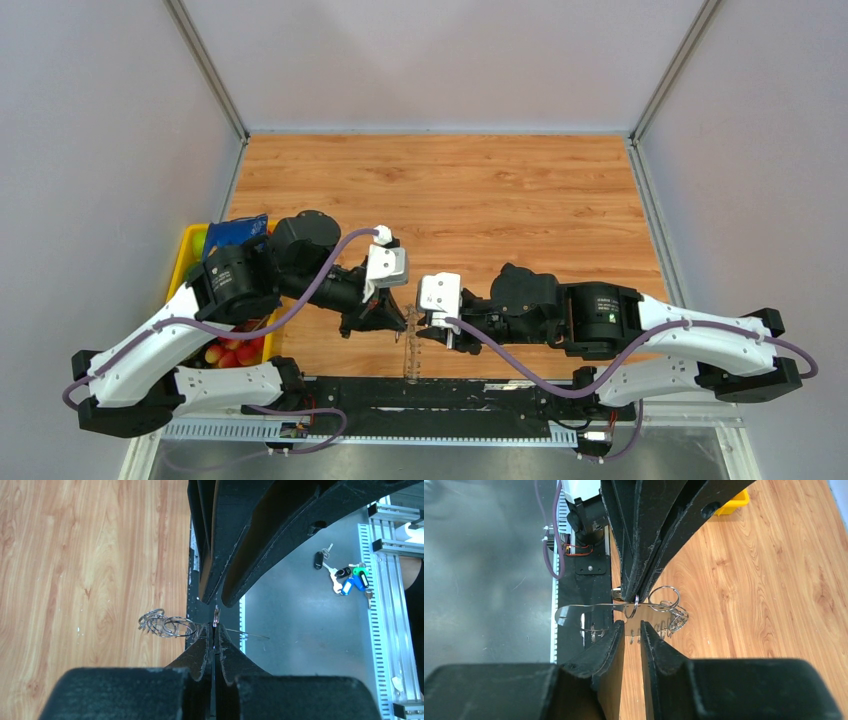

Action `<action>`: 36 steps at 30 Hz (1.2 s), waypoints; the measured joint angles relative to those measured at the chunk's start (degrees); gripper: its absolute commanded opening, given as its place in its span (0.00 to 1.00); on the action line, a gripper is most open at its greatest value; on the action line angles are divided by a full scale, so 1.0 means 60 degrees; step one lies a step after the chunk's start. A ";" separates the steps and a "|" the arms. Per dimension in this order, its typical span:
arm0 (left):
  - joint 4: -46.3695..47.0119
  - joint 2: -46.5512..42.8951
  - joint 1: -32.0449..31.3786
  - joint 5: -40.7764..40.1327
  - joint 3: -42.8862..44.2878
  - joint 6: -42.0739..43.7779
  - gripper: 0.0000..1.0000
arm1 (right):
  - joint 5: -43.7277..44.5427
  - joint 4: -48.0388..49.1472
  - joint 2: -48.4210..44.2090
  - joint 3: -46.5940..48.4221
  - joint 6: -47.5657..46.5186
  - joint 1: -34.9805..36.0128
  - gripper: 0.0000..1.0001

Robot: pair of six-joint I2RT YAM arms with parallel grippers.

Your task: Put the keys on the keyring

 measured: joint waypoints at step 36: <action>0.0015 -0.0219 0.0000 0.0131 -0.0055 0.0146 0.02 | -0.0692 0.0535 0.0393 0.0306 -0.0127 -0.0204 0.00</action>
